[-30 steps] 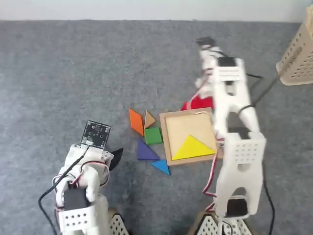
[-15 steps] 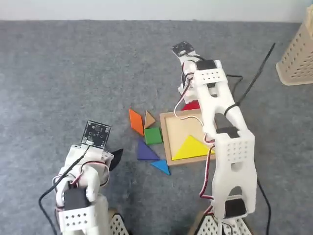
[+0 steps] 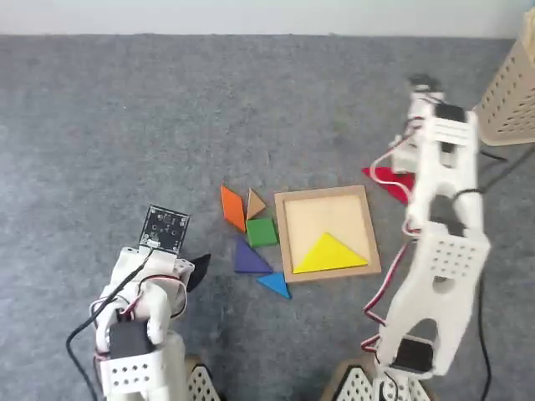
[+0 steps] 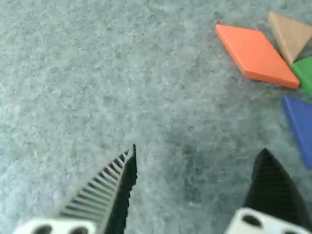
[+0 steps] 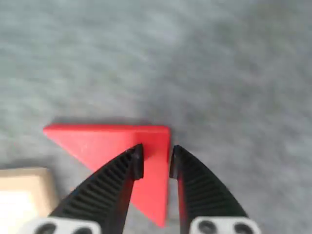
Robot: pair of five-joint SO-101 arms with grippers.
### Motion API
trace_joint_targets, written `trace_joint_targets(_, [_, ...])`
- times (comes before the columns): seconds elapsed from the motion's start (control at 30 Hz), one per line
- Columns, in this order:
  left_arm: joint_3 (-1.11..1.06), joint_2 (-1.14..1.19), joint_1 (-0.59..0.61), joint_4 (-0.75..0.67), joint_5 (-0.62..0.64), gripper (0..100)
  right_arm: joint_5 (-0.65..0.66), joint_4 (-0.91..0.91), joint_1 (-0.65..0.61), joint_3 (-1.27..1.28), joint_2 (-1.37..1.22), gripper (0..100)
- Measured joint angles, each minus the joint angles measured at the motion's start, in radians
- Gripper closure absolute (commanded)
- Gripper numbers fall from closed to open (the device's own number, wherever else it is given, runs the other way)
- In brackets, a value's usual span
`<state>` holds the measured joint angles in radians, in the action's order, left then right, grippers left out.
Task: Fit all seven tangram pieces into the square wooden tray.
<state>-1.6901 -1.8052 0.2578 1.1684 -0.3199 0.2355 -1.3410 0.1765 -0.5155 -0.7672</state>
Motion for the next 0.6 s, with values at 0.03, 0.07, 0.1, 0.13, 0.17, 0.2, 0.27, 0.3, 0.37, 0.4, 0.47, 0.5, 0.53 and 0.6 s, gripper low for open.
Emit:
trace_joint_targets(0.03, [0.0,0.0,0.0,0.0,0.0,65,0.012,-0.012,0.026,0.0,0.0,90.8])
trace_joint_targets(0.07, [0.0,0.0,0.0,0.0,0.0,65,0.029,-0.025,0.049,0.0,0.0,90.8])
trace_joint_targets(0.1, [0.0,0.0,0.0,0.0,0.0,65,0.044,-0.043,0.072,0.0,0.0,90.8])
trace_joint_targets(0.13, [0.0,0.0,0.0,0.0,0.0,65,0.061,-0.058,0.092,0.0,0.0,90.8])
trace_joint_targets(0.17, [0.0,0.0,0.0,0.0,0.0,65,0.078,-0.078,0.109,0.0,0.0,90.8])
trace_joint_targets(0.2, [0.0,0.0,0.0,0.0,0.0,65,0.098,-0.095,0.124,-0.002,0.0,90.8])
trace_joint_targets(0.27, [0.0,0.0,0.0,0.0,0.0,65,0.126,-0.117,0.149,0.0,0.0,90.8])
trace_joint_targets(0.3, [0.0,0.0,0.0,0.0,0.0,65,0.135,-0.123,0.16,0.003,0.002,90.8])
trace_joint_targets(0.37, [0.0,0.0,0.0,0.0,0.0,65,0.143,-0.126,0.176,0.043,0.025,90.8])
trace_joint_targets(0.4, [0.0,0.0,0.0,0.0,0.0,65,0.146,-0.126,0.183,0.071,0.046,90.8])
trace_joint_targets(0.47, [0.0,0.0,0.0,0.0,0.0,65,0.157,-0.121,0.19,0.15,0.101,90.8])
trace_joint_targets(0.5, [0.0,0.0,0.0,0.0,0.0,65,0.163,-0.106,0.193,0.204,0.137,90.8])
trace_joint_targets(0.53, [0.0,0.0,0.0,0.0,0.0,65,0.169,-0.083,0.195,0.265,0.178,90.8])
trace_joint_targets(0.6, [0.0,0.0,0.0,0.0,0.0,65,0.175,-0.018,0.195,0.417,0.276,90.4])
